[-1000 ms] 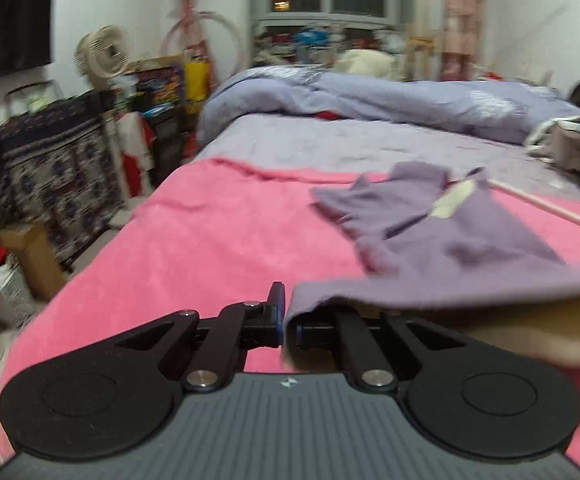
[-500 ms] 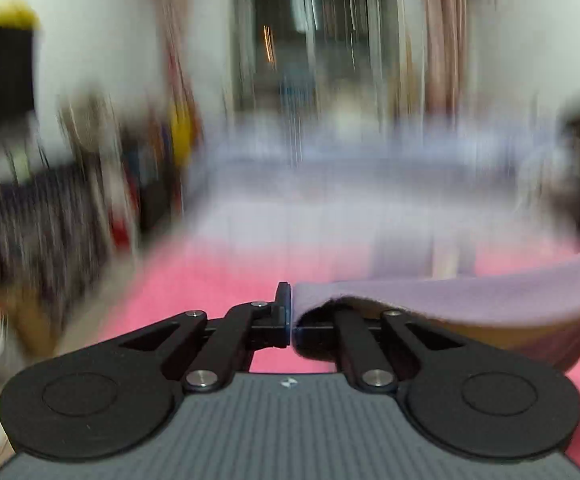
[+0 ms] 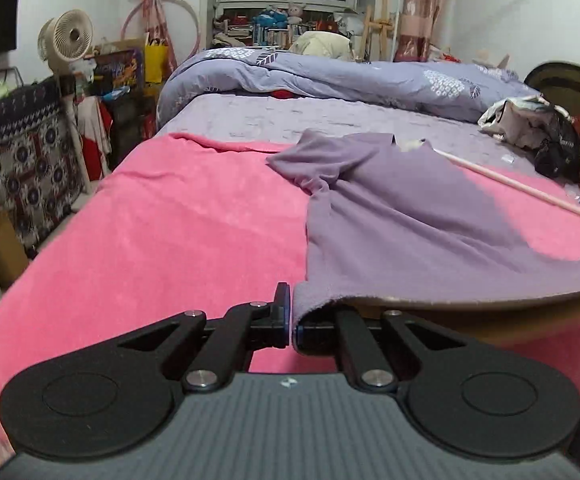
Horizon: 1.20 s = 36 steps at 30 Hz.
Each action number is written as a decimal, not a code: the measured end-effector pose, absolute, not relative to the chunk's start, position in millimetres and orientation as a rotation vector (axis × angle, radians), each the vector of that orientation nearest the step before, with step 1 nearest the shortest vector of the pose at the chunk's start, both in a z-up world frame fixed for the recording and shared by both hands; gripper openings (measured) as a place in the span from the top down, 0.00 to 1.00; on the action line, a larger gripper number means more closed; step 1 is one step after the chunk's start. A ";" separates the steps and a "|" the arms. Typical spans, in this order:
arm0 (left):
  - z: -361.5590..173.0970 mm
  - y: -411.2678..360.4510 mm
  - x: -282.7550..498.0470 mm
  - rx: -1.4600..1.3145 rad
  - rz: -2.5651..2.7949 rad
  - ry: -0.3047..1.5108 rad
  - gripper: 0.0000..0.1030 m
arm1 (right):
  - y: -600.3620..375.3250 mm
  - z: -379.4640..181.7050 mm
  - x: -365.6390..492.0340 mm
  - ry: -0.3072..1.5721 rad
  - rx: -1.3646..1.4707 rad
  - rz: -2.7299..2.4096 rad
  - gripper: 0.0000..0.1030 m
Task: Fold clothes
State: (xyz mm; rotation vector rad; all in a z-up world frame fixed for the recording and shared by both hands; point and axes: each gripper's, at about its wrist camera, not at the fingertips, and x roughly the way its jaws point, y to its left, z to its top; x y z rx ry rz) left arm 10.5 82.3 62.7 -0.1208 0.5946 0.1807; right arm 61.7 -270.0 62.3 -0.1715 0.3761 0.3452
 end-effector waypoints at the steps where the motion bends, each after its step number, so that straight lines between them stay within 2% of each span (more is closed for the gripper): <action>1: 67.0 78.0 -0.8 -0.113 0.185 0.574 0.95 | -269.8 62.5 52.3 0.376 -0.166 0.353 0.94; 5: 80.3 77.7 -39.0 -0.098 0.176 0.527 0.94 | -278.2 74.2 18.8 0.343 -0.165 0.368 0.94; 9: 81.5 80.4 -54.4 -0.085 0.157 0.574 0.93 | -293.7 78.1 -7.0 0.397 -0.148 0.400 0.94; 11: 71.6 84.1 -56.0 -0.071 0.155 0.634 0.90 | -293.9 60.9 -4.5 0.465 -0.148 0.409 0.94; 16: 11.8 91.7 -42.2 -0.135 0.162 0.866 0.89 | -294.3 17.9 1.7 0.637 -0.147 0.430 0.94; 22: -3.0 67.3 -46.8 0.041 0.160 0.881 0.85 | -294.9 -33.6 9.1 0.843 -0.145 0.453 0.93; 26: -17.2 59.7 -55.5 0.149 0.161 0.928 0.72 | -299.3 -50.4 10.6 0.905 -0.151 0.458 0.92; 27: -22.0 61.3 -57.2 0.158 0.172 0.956 0.72 | -299.9 -53.8 9.3 0.918 -0.165 0.465 0.91; 31: -32.7 77.1 -66.3 0.182 0.294 1.037 0.72 | -307.9 -49.8 3.9 0.895 -0.191 0.503 0.90; 33: -16.1 92.3 -70.5 0.154 0.352 0.997 0.73 | -314.9 -33.1 4.4 0.836 -0.148 0.520 0.85; 36: 29.4 101.0 -56.2 0.097 0.344 0.882 0.76 | -312.5 -5.5 22.2 0.751 -0.117 0.518 0.84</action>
